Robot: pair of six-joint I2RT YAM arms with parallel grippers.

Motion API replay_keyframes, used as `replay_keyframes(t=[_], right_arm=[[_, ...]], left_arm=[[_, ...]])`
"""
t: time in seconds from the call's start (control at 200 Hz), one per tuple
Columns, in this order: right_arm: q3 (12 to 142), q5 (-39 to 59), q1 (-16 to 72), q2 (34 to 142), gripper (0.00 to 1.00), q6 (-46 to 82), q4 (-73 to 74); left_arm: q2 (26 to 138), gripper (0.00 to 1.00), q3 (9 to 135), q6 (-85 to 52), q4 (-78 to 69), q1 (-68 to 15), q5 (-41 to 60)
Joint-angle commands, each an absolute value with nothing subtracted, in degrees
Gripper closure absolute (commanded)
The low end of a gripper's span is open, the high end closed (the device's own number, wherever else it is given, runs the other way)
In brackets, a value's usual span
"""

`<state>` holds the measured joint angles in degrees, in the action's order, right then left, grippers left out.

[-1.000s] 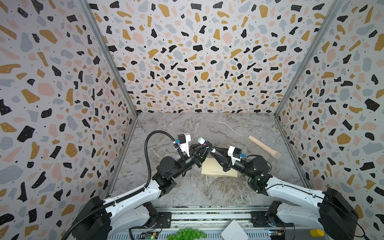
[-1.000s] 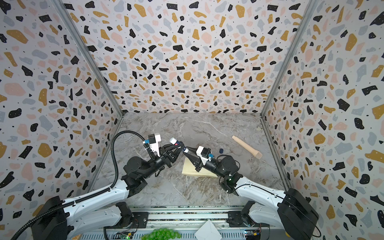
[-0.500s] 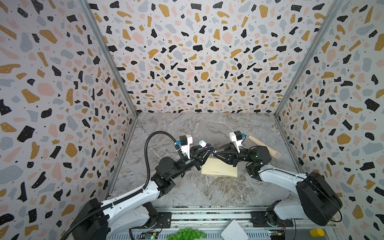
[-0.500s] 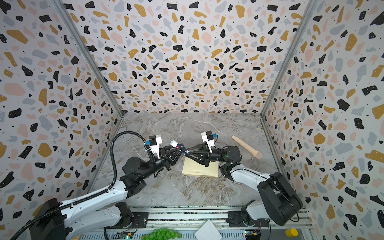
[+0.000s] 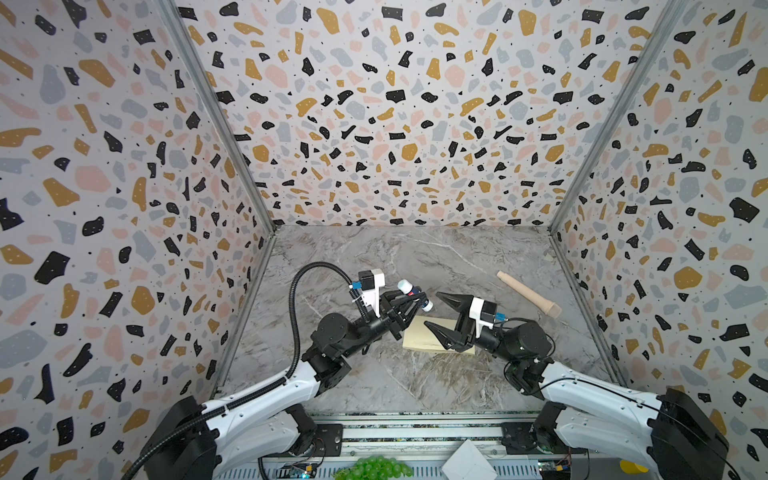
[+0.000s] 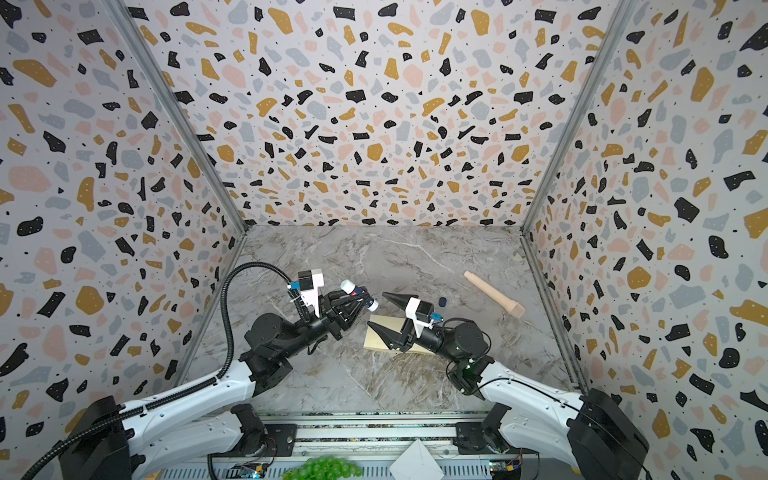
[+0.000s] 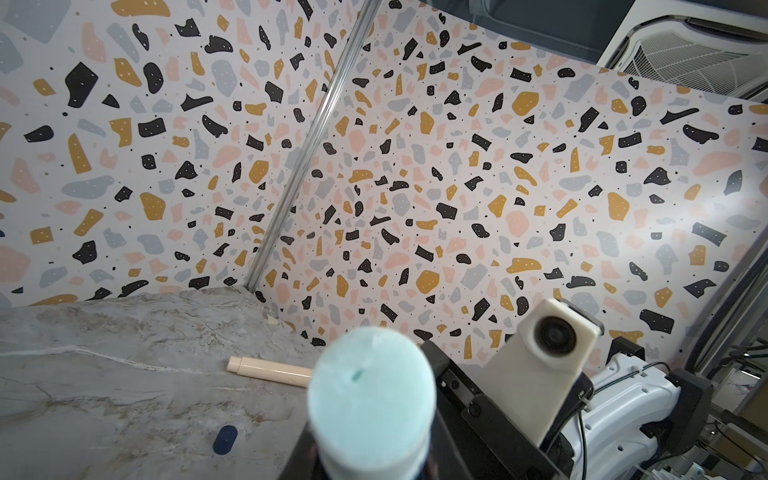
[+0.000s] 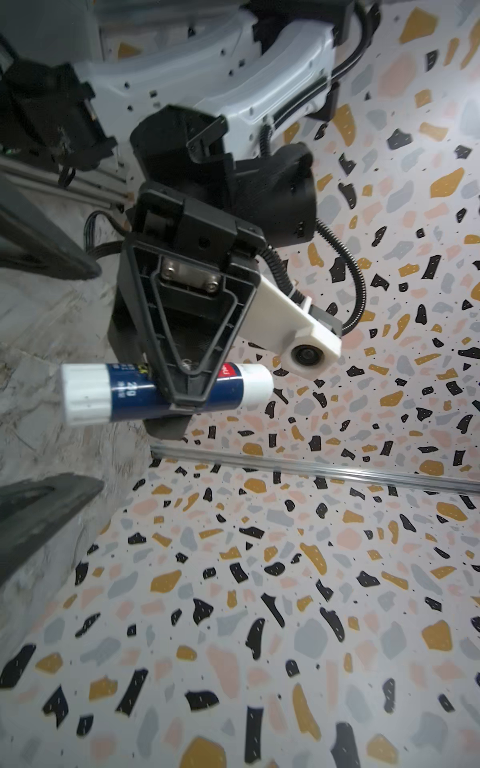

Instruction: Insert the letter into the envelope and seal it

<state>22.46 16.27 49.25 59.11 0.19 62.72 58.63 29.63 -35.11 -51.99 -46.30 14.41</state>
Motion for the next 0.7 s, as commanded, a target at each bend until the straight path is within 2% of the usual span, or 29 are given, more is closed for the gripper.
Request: replay_keyframes(t=[0.0,0.2,0.521,0.696], right_arm=[[21.8,-0.7,53.0,59.0,0.26,-17.4,65.1],[21.5,-8.9,58.9,62.4,0.35,-27.8,72.8],[22.7,-10.0,61.7,65.3,0.58,-30.3,75.7],[22.9,-10.5,62.1,66.4,0.64,-30.6,75.7]], left_arm=[[58.4,1.00,30.8,-34.2,-54.7,-46.2,14.0],[58.5,1.00,30.8,-34.4,-54.7,-46.2,13.6],[58.7,1.00,30.8,-34.8,-54.8,-46.2,13.7],[58.6,1.00,30.7,-35.0,-55.1,-46.2,13.6]])
